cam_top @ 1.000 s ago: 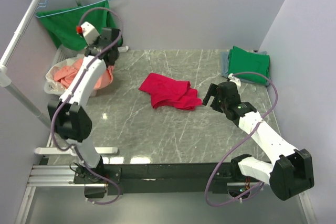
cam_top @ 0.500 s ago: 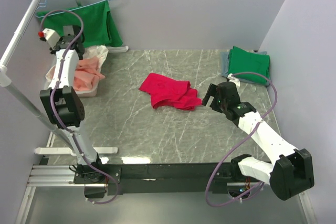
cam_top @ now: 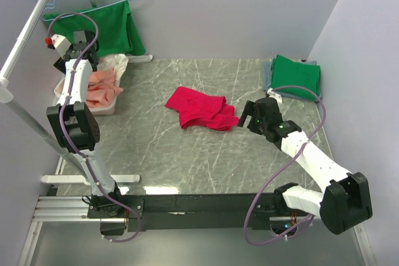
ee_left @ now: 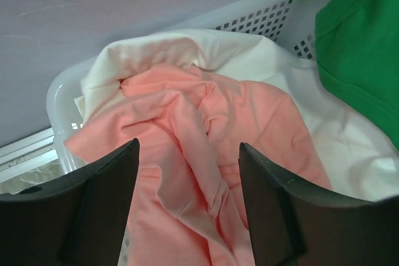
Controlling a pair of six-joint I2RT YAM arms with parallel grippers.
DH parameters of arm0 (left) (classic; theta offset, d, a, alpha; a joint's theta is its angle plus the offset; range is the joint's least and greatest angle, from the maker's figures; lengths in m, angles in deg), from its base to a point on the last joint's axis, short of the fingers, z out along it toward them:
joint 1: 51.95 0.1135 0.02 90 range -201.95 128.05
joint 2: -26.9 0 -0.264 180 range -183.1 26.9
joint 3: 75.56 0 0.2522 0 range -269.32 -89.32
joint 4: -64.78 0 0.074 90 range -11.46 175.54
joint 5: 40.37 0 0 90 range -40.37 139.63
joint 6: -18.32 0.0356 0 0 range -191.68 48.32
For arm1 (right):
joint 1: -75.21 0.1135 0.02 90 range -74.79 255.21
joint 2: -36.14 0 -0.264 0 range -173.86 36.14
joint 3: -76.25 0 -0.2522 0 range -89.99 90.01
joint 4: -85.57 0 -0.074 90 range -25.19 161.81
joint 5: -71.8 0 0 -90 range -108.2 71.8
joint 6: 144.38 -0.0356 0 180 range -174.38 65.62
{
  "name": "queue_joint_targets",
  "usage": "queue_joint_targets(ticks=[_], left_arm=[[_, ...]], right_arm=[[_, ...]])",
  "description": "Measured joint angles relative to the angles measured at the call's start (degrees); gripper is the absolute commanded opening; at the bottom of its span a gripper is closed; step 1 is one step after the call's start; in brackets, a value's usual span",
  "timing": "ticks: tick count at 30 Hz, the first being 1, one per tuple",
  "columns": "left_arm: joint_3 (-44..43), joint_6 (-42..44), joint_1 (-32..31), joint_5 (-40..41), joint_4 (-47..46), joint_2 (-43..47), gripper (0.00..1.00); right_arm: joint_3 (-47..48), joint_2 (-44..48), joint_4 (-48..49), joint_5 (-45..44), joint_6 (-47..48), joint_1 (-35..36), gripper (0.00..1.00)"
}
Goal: Fold and stack the t-shirts
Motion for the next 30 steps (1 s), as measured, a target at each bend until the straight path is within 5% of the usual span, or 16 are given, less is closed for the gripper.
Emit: queue_joint_targets(ticks=[6,11,17,30], left_arm=[[0.44,1.88,-2.32,-1.44,-0.68,0.68,0.7],[2.43,3.15,-10.12,-2.54,-1.75,2.27,0.7],[12.0,2.32,-22.6,-4.63,-3.5,7.02,0.7],[35.8,1.84,-36.65,-16.81,-11.34,21.88,0.67]], right_arm=[[0.0,-0.35,0.07,0.04,-0.46,0.46,0.99],[0.68,-3.02,0.52,0.15,-0.61,1.79,0.99],[4.61,-7.67,0.7,0.09,-0.17,4.11,0.99],[11.39,-18.16,1.79,-0.74,-0.02,4.94,0.97]])
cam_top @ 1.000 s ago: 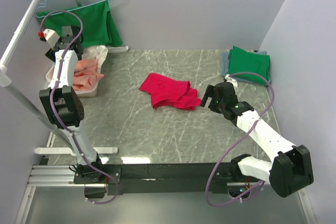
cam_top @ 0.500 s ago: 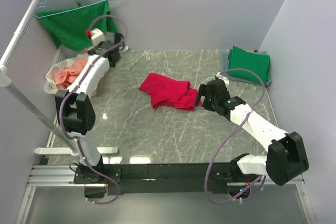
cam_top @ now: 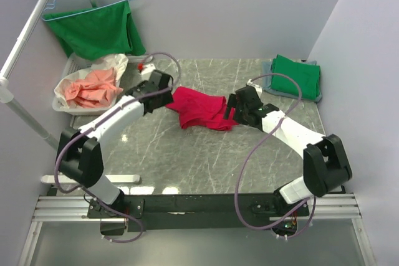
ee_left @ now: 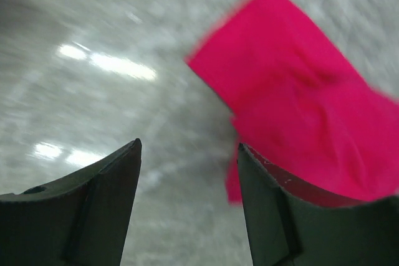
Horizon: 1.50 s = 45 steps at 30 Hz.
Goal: Fold and stack the t-shirts
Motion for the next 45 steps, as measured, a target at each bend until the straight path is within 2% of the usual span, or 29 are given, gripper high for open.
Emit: queue_joint_targets(ticks=[5,11,14,24,29,35,45], left_arm=[[8.17,0.04,-7.32,-5.01,-5.51,4.55,0.65],[13.57,0.07,-9.92,-8.48,-12.94,5.25,0.59],[13.55,1.16,-12.09,-8.7,-16.5,3.34,0.57],[0.72,5.62,-21.99,-0.76,-17.33,-12.37,0.57],[-4.5,6.91,-23.28,4.15,-17.33,-15.56,0.58],[-12.61,9.77,-24.48,5.22,-17.38,-21.73,0.58],[-16.22,10.56,-25.44,5.22,-16.0,-27.3,0.58]], right_arm=[[1.2,-2.82,0.39,0.96,-0.24,-0.02,0.96],[2.29,-3.58,0.79,1.55,-0.81,-0.02,0.95],[2.54,-3.63,0.76,1.29,-1.66,-0.11,0.93],[2.56,-4.9,-0.5,0.7,-4.26,-3.8,0.86],[2.01,-5.01,-0.74,0.9,-4.76,-5.55,0.82],[0.68,-5.16,-0.79,1.55,-5.11,-7.34,0.81],[-0.87,-5.16,-0.96,2.89,-5.11,-9.42,0.8]])
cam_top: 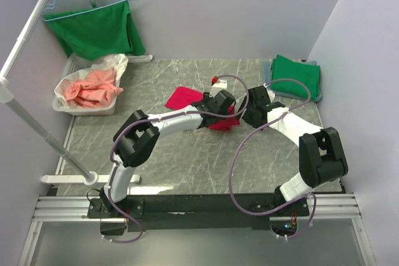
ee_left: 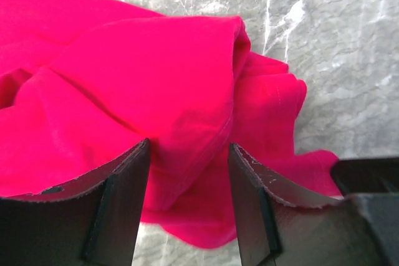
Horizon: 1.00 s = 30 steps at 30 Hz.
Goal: Fold and stack the t-shirts
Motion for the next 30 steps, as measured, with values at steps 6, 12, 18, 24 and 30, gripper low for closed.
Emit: queue_joint_targets(ticks=[6,12,18,24,30], left_arm=[[-3.43,-0.09,0.02,1.55,2.32,-3.93,0.54],[-7.17,-1.84,-0.02,7.69,6.73,-6.45,0.39],[-6.91,-3.43,0.94,11.85,8.92,-6.34,0.03],[-5.64,-4.59,3.54,12.33,9.99,-4.92,0.01],[-1.68,-6.16,6.16,15.02,13.03,2.27,0.01]], right_arm=[[-0.57,0.02,0.04,0.39,0.0,-0.26,0.81],[-0.74,0.02,-0.2,0.37,0.0,-0.76,0.8],[-0.85,0.04,-0.17,0.39,0.0,-0.79,0.8],[-0.96,0.11,-0.22,0.39,0.02,-0.79,0.8],[-0.98,0.22,-0.11,0.74,0.17,-0.79,0.81]])
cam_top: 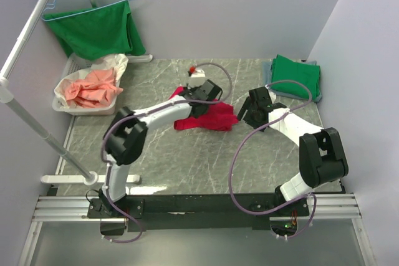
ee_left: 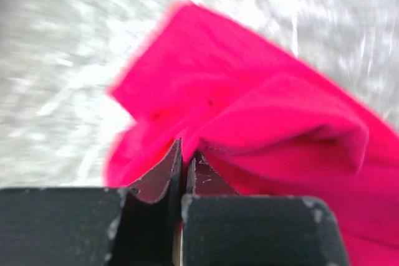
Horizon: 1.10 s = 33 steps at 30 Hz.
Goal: Fold and stack the t-shirts
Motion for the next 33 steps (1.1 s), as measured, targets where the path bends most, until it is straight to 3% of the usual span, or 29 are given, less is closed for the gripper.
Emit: queue_joint_targets(ticks=[15,23,33], left_arm=[[4.98,-3.63,3.87,16.09,8.09,34.62,0.01],[9.35,-12.31,3.89,20.7,19.39,43.65,0.01],[9.53,-32.48,3.89,25.57,41.11,48.19,0.01]], right_arm=[[0.55,0.52,3.06,6.95,2.14,0.07,0.84],[4.72,-0.76,4.92,11.37,3.34,2.03,0.83],[19.89,-16.17,6.25,14.73,4.76,10.82,0.72]])
